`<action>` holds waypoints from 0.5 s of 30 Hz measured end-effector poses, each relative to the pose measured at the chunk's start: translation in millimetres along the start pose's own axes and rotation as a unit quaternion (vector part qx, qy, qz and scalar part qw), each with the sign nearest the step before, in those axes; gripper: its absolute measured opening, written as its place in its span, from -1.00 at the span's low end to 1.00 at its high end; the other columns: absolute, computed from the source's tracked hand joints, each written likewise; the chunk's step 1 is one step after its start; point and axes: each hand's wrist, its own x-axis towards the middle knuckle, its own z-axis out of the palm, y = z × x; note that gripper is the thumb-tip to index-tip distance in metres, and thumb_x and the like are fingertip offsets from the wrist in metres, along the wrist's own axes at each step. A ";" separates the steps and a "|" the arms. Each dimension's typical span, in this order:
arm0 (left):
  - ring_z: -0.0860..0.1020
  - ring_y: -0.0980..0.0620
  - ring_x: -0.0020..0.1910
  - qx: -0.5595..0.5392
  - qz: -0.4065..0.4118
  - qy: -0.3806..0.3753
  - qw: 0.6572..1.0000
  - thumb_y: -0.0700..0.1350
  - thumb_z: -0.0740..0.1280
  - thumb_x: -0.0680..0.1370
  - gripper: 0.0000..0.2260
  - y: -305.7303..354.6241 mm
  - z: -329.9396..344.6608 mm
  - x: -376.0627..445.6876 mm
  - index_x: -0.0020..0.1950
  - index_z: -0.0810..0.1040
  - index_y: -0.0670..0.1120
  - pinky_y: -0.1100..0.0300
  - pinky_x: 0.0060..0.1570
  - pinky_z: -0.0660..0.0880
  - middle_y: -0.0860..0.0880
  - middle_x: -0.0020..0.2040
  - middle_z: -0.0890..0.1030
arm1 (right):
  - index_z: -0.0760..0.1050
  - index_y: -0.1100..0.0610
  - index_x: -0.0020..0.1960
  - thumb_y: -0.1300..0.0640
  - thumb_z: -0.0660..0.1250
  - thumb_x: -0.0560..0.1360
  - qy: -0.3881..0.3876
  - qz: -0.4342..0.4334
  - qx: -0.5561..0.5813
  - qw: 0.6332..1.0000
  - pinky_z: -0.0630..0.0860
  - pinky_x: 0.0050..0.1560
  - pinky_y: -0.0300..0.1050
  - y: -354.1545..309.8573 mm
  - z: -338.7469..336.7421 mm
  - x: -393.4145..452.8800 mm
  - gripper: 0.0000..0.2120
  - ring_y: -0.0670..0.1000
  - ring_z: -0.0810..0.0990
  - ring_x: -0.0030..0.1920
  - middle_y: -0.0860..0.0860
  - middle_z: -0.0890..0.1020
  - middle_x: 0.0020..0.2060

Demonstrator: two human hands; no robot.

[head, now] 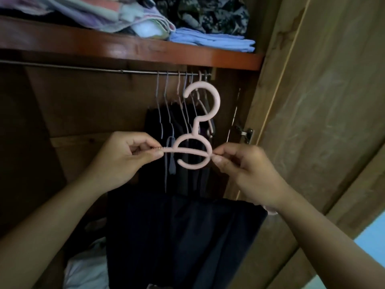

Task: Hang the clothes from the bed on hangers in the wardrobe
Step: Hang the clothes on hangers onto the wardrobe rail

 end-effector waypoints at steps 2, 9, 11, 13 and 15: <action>0.56 0.02 -0.29 0.014 -0.009 0.016 1.000 -0.15 0.45 0.46 -0.95 -10.8 -16.2 -0.9 -0.13 0.71 -0.02 0.18 -0.28 0.47 -0.04 -0.29 0.65 | 0.62 0.05 -0.05 0.07 0.31 0.62 -0.022 -0.005 -0.006 1.000 0.49 -0.28 -0.06 -4.6 14.0 15.1 -0.86 -0.07 0.52 -0.34 -0.05 0.58 -0.35; 0.62 0.13 -0.08 0.141 -0.035 0.000 0.989 -0.12 0.38 0.55 -0.92 -47.9 -70.4 10.5 -0.03 0.66 0.03 -0.01 0.03 0.56 0.08 -0.13 0.67 | 0.56 0.13 -0.16 0.11 0.33 0.62 -0.069 -0.017 0.006 0.997 0.36 -0.41 -0.32 -24.3 65.5 64.6 -0.80 -0.09 0.49 -0.47 -0.07 0.50 -0.48; 0.61 0.13 -0.07 0.165 -0.040 0.003 0.986 -0.13 0.36 0.57 -0.91 -59.8 -80.1 15.5 -0.01 0.66 0.02 -0.01 0.04 0.55 0.09 -0.12 0.66 | 0.57 0.15 -0.17 0.11 0.33 0.61 -0.078 0.007 0.037 0.996 0.46 -0.43 -0.22 -27.2 79.3 79.5 -0.79 -0.08 0.54 -0.51 -0.02 0.55 -0.50; 0.60 0.16 -0.05 0.180 -0.050 0.005 0.982 -0.14 0.35 0.58 -0.89 -72.6 -87.7 22.5 0.03 0.66 -0.01 0.04 0.04 0.55 0.10 -0.09 0.66 | 0.57 0.20 -0.15 0.12 0.32 0.62 -0.105 0.043 0.085 0.990 0.52 -0.47 -0.18 -31.9 93.2 93.9 -0.78 -0.02 0.59 -0.53 0.07 0.62 -0.47; 0.59 0.22 -0.04 0.198 -0.060 0.009 0.978 -0.16 0.35 0.58 -0.88 -86.1 -93.6 31.1 0.06 0.65 -0.03 0.18 0.01 0.54 0.09 -0.05 0.66 | 0.57 0.25 -0.13 0.15 0.31 0.63 -0.123 0.062 0.114 0.984 0.55 -0.49 -0.18 -35.9 109.2 108.3 -0.78 0.05 0.63 -0.51 0.12 0.64 -0.44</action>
